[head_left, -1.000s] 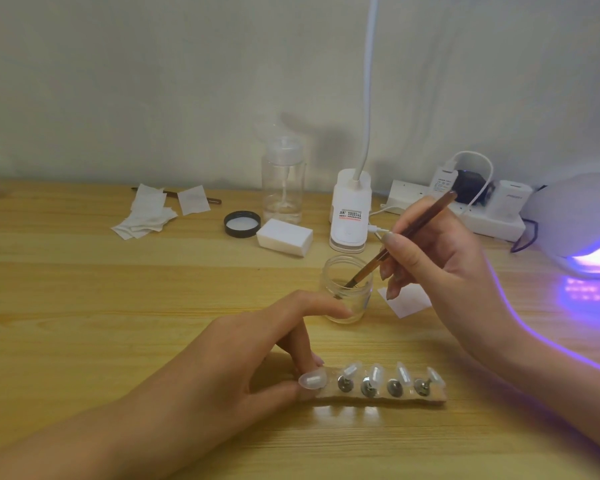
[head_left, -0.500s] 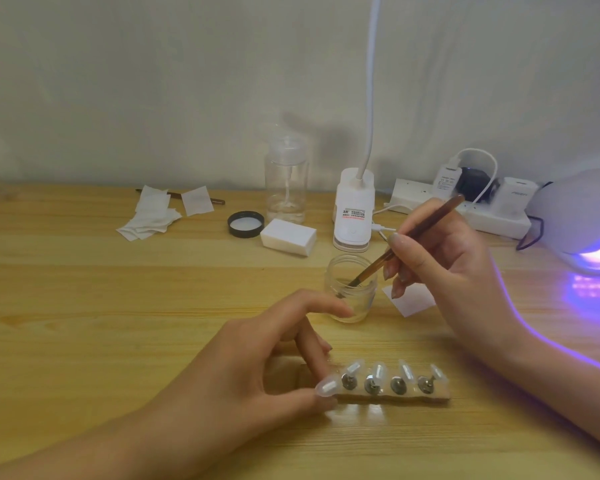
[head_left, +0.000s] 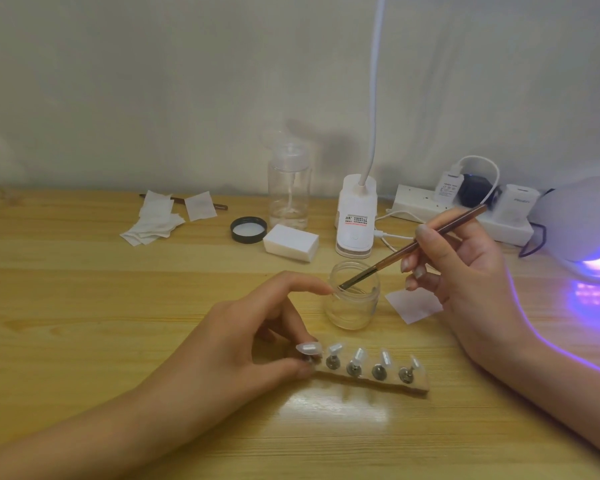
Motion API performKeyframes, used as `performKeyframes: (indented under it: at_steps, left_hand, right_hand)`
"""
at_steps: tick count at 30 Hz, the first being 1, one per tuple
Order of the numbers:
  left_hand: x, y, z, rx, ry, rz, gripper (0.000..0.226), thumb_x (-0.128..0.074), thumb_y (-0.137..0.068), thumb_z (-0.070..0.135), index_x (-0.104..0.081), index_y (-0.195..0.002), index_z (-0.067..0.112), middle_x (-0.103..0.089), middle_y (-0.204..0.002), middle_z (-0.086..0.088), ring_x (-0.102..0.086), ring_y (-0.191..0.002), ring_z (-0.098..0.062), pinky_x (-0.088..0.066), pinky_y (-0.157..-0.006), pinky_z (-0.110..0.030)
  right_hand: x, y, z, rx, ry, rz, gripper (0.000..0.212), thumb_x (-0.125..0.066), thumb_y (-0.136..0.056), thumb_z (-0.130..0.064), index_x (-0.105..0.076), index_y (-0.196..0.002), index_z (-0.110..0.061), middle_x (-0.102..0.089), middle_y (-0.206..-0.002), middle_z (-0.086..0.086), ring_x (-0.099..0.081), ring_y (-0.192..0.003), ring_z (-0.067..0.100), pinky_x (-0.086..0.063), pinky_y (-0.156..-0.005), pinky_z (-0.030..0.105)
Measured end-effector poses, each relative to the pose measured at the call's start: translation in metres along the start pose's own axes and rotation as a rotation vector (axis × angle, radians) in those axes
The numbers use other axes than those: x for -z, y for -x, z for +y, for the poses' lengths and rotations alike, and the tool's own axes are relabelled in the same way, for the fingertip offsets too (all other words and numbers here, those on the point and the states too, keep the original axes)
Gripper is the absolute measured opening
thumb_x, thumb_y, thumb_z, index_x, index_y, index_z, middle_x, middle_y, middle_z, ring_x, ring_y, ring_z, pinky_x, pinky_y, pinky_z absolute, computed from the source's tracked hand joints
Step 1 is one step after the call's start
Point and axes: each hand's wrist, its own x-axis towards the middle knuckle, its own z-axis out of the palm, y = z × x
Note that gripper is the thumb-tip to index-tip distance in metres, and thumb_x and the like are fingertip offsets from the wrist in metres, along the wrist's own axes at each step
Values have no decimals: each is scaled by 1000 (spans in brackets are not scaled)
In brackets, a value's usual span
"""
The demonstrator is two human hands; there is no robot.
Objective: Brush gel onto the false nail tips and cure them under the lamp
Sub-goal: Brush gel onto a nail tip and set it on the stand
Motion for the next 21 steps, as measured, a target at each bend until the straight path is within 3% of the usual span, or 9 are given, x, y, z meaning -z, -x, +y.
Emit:
performKeyframes:
  at_steps: [3,7,13,16,21]
  left_hand:
    - [0,1,0,-21,-43,4,72,-82,-81,11,-50,-124,59,-71,-89,13,-70,-98,-7,-51,-85,-22]
    - [-1,2,-2,-80,-121,8,75,-81,-82,15,-45,-128,61,-70,-89,17,-69,-98,0,-41,-85,-6]
    - [6,-1,2,-100,-72,25,58,-76,-81,35,-47,-125,59,-72,-87,18,-67,-104,4,-38,-89,-4]
    - [4,-1,4,-170,-177,12,60,-73,-83,30,-44,-130,56,-69,-87,22,-68,-97,5,-41,-91,-6]
    - [4,3,4,-206,-306,-8,73,-75,-86,21,-38,-132,63,-65,-90,27,-66,-89,7,-45,-79,-5]
  right_hand:
    - [2,0,1,-10,-26,28,28,-72,-73,-39,-60,-89,-19,-62,-65,1,-62,-62,12,-50,-51,21]
    - [5,-2,3,-59,-64,64,31,-73,-70,-39,-59,-89,-18,-61,-63,0,-59,-59,8,-49,-50,19]
    - [8,-3,5,-108,-112,75,22,-70,-74,-34,-59,-86,-19,-60,-62,1,-58,-57,7,-48,-50,18]
    - [9,-3,5,-118,-117,69,22,-70,-74,-34,-59,-85,-19,-60,-62,1,-58,-58,8,-49,-51,19]
    - [9,-4,6,-128,-112,66,23,-70,-75,-32,-58,-86,-17,-59,-62,2,-58,-58,9,-48,-50,20]
